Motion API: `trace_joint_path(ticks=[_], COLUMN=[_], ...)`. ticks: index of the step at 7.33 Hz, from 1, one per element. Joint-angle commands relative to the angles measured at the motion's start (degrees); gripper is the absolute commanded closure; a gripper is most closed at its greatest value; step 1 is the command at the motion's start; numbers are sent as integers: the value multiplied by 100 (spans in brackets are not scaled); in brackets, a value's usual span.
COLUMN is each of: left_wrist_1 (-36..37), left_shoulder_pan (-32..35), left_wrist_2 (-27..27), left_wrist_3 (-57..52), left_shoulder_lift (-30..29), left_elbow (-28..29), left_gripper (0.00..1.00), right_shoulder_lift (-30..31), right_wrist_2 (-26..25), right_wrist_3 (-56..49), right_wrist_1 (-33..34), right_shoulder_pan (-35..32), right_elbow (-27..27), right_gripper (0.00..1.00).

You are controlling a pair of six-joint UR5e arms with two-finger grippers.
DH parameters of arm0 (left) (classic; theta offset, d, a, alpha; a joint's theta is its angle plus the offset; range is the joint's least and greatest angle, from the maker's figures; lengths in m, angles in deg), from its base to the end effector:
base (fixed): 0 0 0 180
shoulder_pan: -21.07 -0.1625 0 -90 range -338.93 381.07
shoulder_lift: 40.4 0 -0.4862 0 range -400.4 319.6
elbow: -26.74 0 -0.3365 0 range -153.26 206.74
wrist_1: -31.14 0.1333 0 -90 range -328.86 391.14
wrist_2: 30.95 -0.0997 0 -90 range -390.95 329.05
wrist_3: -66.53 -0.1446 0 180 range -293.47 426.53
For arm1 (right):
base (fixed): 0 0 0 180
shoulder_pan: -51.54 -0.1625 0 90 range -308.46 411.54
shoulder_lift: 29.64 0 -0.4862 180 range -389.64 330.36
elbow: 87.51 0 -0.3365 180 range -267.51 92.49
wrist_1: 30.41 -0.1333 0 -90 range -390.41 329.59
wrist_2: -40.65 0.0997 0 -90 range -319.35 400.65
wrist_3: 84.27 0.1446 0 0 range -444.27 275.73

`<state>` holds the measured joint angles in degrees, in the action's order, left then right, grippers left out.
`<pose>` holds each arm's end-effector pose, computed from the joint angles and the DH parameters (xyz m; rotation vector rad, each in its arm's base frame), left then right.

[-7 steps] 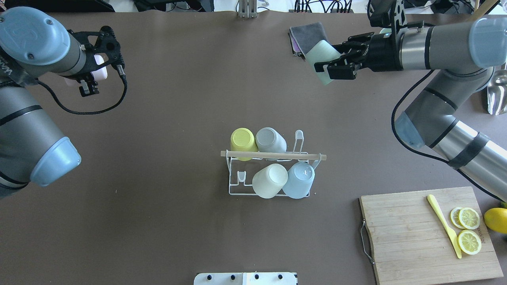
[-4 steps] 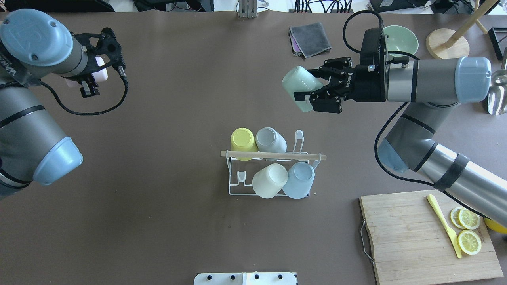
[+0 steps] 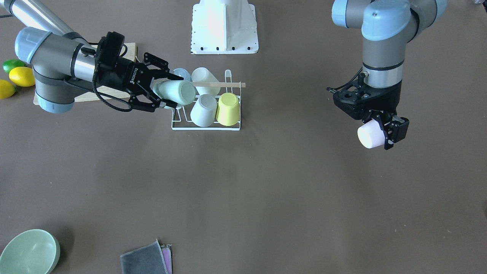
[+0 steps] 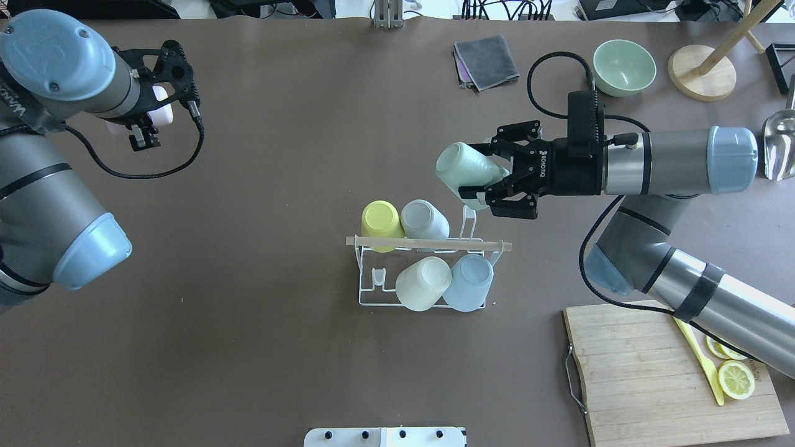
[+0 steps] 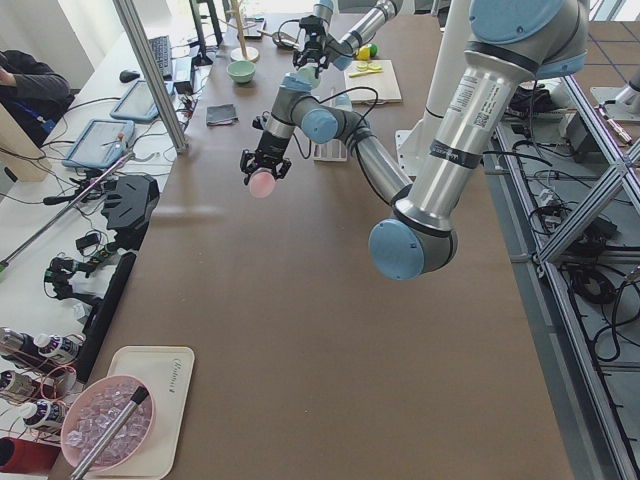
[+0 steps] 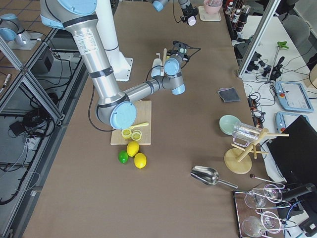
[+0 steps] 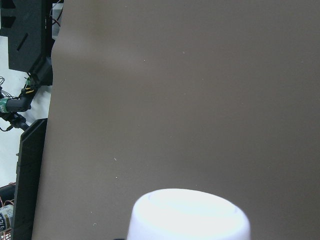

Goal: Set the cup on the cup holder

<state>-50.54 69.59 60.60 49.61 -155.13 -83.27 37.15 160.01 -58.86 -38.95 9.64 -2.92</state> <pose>0.3061 -0.5416 0.4244 0.6427 0.1678 0.9920 -0.3906 -0.4343 0.3612 1.4254 -1.4756 -0.7674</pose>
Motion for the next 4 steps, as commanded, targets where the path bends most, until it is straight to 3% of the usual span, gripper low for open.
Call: trace_joint_path(ticks=[1,4], left_wrist_1=[-41,-777], left_shoulder_pan=[0,-53], left_wrist_2=[12,29], left_wrist_3=[-5,327], left_shoulder_lift=[-5,81], left_elbow=[-125,-134], left_gripper=[60,60], right_shoulder_lift=[18,-8], right_wrist_2=[-9,-184], right_wrist_3=[-1,-19], right_wrist_1=[-227,-428], right_shoulder_pan=[42,120], right_elbow=[-83,-231], right_gripper=[100,100])
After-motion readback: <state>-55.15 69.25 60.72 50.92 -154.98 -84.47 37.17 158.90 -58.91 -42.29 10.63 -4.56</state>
